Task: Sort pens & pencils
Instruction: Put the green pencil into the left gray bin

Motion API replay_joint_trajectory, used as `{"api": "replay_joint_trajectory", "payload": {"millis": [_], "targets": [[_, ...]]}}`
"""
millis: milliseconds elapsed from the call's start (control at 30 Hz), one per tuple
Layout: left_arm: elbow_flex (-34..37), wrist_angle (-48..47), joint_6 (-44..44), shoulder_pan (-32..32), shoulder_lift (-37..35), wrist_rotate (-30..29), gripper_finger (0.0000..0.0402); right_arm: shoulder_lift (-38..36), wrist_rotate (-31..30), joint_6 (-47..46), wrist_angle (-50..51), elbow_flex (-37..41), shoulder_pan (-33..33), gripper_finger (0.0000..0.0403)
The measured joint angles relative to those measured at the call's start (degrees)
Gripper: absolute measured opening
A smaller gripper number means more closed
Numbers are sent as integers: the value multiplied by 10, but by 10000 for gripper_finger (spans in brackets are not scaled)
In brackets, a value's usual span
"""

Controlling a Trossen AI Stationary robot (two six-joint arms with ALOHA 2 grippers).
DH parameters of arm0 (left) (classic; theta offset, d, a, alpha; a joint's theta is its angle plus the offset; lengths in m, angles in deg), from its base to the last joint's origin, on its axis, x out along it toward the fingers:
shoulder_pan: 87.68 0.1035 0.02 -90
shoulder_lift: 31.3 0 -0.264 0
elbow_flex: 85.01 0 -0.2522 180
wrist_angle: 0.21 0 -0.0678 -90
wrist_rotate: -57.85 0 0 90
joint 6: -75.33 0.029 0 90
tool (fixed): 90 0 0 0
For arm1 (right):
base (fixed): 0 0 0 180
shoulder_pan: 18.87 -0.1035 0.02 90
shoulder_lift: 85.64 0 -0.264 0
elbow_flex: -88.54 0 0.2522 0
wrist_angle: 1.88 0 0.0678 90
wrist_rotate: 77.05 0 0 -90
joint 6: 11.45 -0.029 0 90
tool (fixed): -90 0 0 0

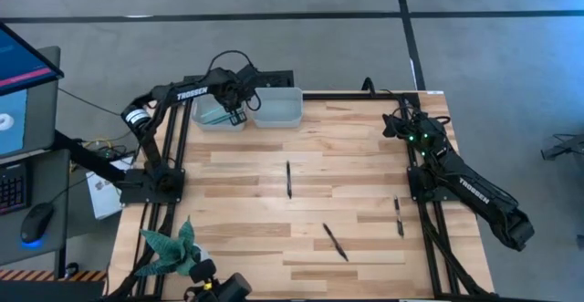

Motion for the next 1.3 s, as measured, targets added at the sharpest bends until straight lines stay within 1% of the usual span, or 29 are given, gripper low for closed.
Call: {"api": "replay_joint_trajectory", "payload": {"millis": [267, 400, 1133, 1300], "targets": [[0, -15, 5, 7, 0, -6, 7, 0, 0, 0, 0, 0, 0, 212], [0, -15, -4, 8, 0, -26, 7, 0, 0, 0, 0, 0, 0, 212], [0, 12, -19, 13, 1, -14, 7, 0, 0, 0, 0, 0, 0, 212], [0, 12, -20, 13, 2, -12, 21, 0, 0, 0, 0, 0, 0, 212]]}}
